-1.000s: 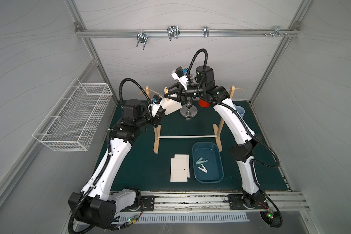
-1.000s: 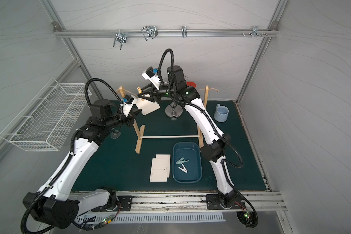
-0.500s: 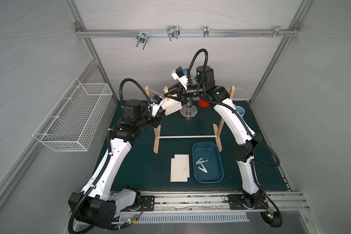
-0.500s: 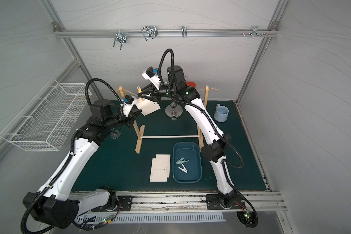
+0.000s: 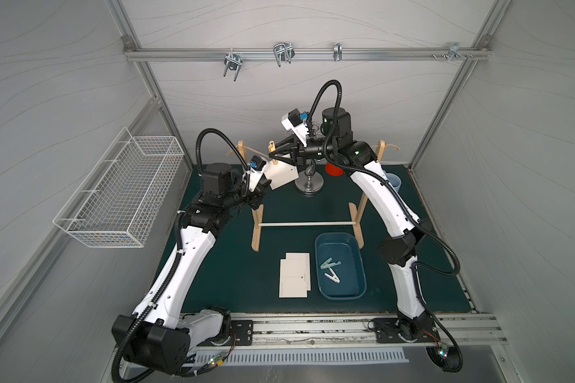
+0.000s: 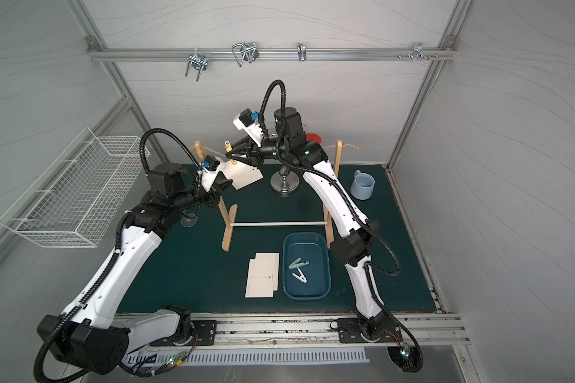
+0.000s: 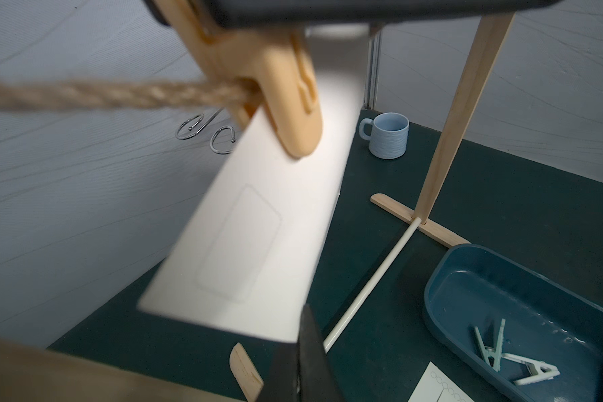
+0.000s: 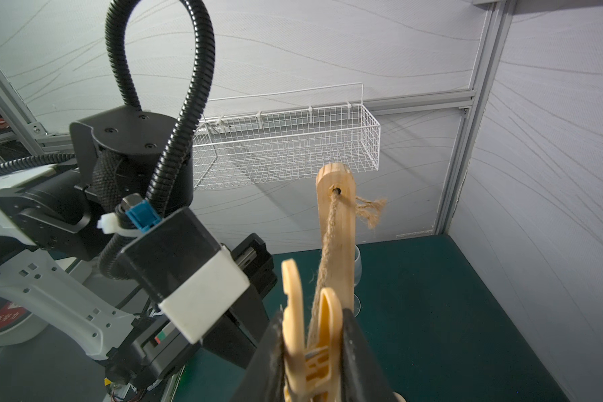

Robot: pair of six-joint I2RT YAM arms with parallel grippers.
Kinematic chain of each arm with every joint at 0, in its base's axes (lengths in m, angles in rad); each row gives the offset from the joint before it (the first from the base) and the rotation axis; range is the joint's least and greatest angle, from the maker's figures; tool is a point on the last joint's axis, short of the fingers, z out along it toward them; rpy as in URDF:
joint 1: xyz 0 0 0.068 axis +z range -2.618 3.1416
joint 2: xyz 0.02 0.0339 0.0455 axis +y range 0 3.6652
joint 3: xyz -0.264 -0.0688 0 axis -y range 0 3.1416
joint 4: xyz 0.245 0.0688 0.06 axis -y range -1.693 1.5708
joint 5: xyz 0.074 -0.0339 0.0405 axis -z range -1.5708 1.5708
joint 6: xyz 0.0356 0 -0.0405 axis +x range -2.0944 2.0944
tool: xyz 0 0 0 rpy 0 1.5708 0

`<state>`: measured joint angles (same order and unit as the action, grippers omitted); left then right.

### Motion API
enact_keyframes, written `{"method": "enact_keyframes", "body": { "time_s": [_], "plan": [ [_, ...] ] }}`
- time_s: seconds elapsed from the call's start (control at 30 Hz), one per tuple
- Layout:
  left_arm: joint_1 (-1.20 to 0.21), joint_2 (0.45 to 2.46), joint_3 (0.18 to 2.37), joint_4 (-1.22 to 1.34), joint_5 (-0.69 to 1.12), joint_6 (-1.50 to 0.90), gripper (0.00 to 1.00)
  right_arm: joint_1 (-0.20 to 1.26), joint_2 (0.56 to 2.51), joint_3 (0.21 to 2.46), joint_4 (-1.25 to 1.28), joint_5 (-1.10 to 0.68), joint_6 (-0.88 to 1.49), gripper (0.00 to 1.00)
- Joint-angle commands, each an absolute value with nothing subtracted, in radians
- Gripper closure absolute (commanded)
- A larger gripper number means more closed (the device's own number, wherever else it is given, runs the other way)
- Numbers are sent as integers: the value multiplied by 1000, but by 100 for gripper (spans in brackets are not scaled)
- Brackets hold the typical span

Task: Remove the postcards from the strings
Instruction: Remove the clamp from the clothesline.

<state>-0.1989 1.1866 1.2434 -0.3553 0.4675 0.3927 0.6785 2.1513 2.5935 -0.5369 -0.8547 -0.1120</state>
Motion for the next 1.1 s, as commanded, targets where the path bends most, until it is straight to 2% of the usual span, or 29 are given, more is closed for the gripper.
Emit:
{"method": "enact_keyframes", "body": {
  "time_s": [0.0, 1.07],
  "plan": [
    [-195, 1184, 1270, -355, 478, 406, 100, 680, 2094, 2583, -480, -848, -100, 100],
    [-195, 1140, 1237, -345, 491, 370, 100, 692, 2009, 2476, -237, -706, -39, 100]
  ]
}}
